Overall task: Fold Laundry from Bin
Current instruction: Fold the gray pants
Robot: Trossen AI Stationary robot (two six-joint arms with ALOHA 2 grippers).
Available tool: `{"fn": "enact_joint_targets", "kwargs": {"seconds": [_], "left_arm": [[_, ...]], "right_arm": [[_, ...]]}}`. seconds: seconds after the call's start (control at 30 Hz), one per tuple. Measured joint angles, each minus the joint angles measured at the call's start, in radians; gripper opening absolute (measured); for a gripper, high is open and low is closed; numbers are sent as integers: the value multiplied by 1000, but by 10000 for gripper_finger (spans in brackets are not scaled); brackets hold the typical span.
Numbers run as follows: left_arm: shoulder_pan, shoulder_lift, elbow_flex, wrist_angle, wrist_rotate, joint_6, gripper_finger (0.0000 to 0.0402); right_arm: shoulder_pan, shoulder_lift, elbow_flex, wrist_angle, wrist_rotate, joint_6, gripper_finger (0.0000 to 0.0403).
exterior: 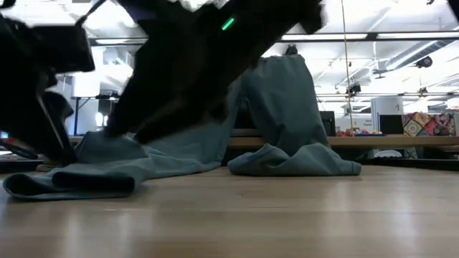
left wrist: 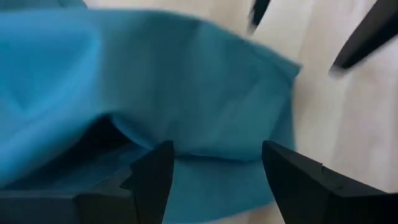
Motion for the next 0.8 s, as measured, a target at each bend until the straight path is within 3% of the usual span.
{"fn": "enact_joint_targets", "kwargs": {"seconds": [0.17, 0.47, 0.6, 0.8], "left_arm": [[1, 63, 7, -6, 60, -23, 227], [-94, -20, 8, -249, 183, -139, 227], [-114, -97, 37, -261, 107, -184, 227], [-117, -129, 119, -263, 4, -98, 227]], "right_arm": [[-27, 137, 164, -131, -69, 5, 231], [-5, 154, 461, -1118, -96, 46, 231], [12, 98, 498, -1127, -102, 55, 231], [21, 58, 493, -880, -94, 55, 231]]}}
